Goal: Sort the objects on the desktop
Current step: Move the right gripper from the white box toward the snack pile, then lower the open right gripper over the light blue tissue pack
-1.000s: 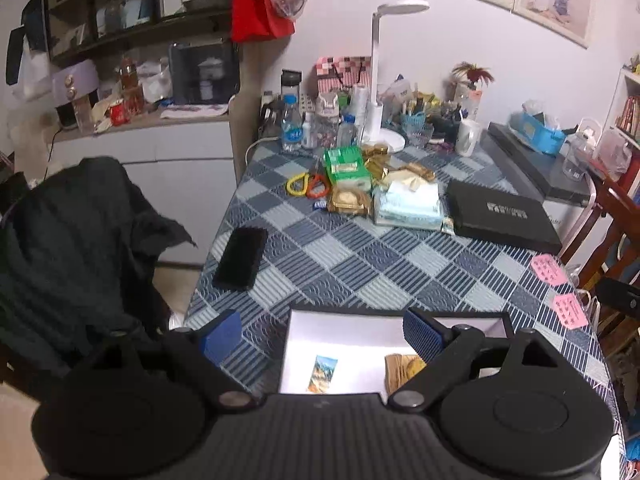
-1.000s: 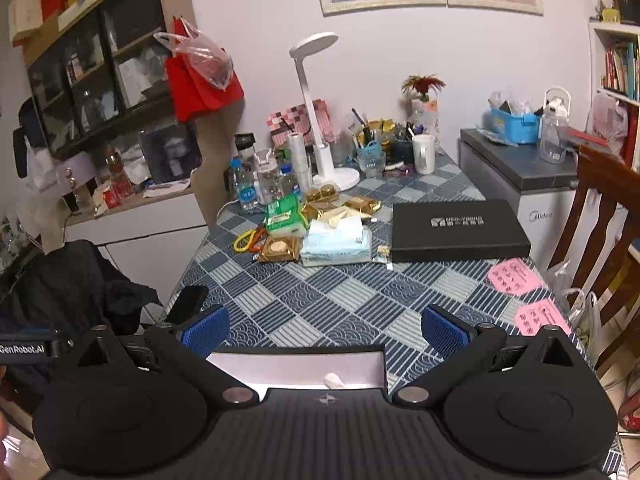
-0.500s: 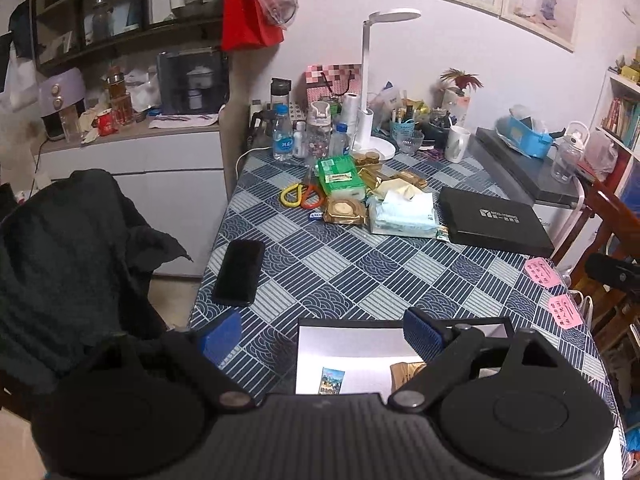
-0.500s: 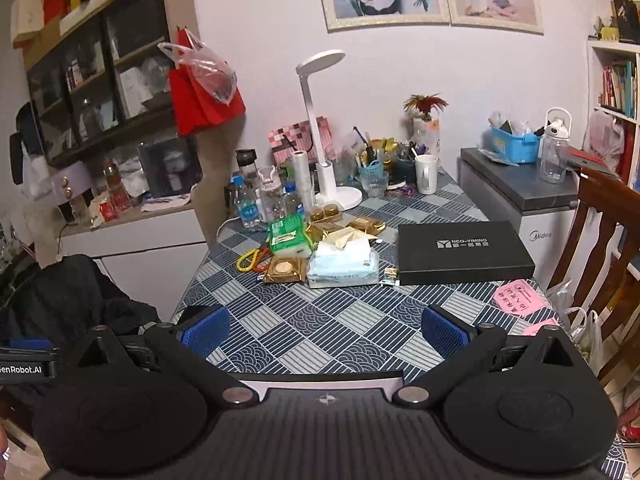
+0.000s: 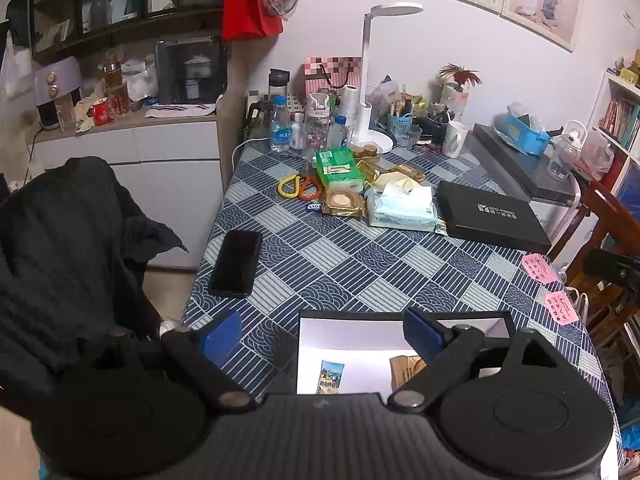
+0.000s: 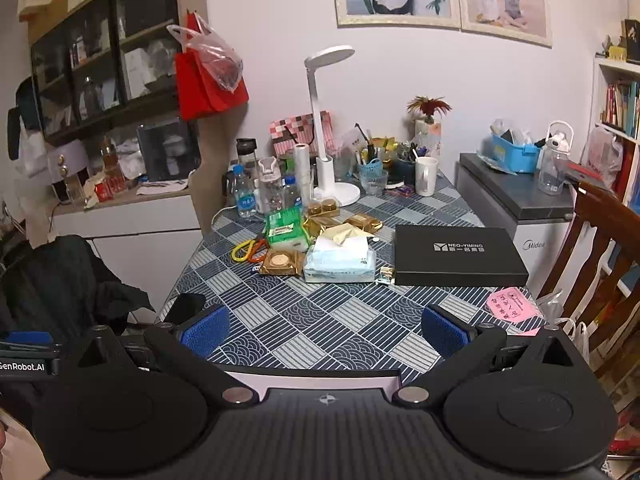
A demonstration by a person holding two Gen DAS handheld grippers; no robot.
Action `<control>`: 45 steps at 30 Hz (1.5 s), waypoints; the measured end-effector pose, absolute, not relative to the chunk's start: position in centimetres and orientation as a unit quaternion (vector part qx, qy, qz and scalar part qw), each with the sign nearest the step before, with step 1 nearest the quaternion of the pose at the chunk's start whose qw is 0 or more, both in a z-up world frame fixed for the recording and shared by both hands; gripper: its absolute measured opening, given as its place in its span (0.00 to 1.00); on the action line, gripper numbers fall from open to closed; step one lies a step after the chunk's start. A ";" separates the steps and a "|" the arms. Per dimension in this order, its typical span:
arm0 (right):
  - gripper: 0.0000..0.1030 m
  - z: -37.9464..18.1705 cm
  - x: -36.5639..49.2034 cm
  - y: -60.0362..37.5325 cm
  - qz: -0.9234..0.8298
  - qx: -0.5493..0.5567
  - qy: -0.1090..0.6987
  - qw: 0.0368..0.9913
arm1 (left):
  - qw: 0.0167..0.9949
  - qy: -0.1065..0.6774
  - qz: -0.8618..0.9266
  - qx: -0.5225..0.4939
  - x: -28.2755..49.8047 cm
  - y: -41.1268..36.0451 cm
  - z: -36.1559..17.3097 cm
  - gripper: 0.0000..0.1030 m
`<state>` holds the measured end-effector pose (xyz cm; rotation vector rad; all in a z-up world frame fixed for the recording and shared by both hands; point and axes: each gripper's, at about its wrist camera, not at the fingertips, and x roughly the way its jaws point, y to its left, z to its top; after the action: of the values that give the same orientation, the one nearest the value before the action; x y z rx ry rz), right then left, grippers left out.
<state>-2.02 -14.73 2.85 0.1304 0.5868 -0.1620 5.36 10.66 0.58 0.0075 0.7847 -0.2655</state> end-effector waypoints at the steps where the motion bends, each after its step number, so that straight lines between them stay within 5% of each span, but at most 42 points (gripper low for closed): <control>1: 1.00 2.9 -2.0 -14.7 -0.079 0.062 0.289 0.952 | 0.916 0.381 -0.128 0.003 5.5 10.2 0.7 1.00; 20: 1.00 2.4 1.3 -13.5 -0.050 0.001 0.296 0.954 | 0.908 0.401 -0.116 0.009 6.0 10.3 -0.4 1.00; 45: 1.00 -0.9 20.1 -14.9 -0.038 -0.004 0.340 0.940 | 0.882 0.461 -0.095 0.006 12.6 9.7 -5.7 1.00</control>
<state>20.13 -14.89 -0.92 -0.0073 0.6945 -0.0776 12.57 9.74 -5.68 0.0118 0.9590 -0.1982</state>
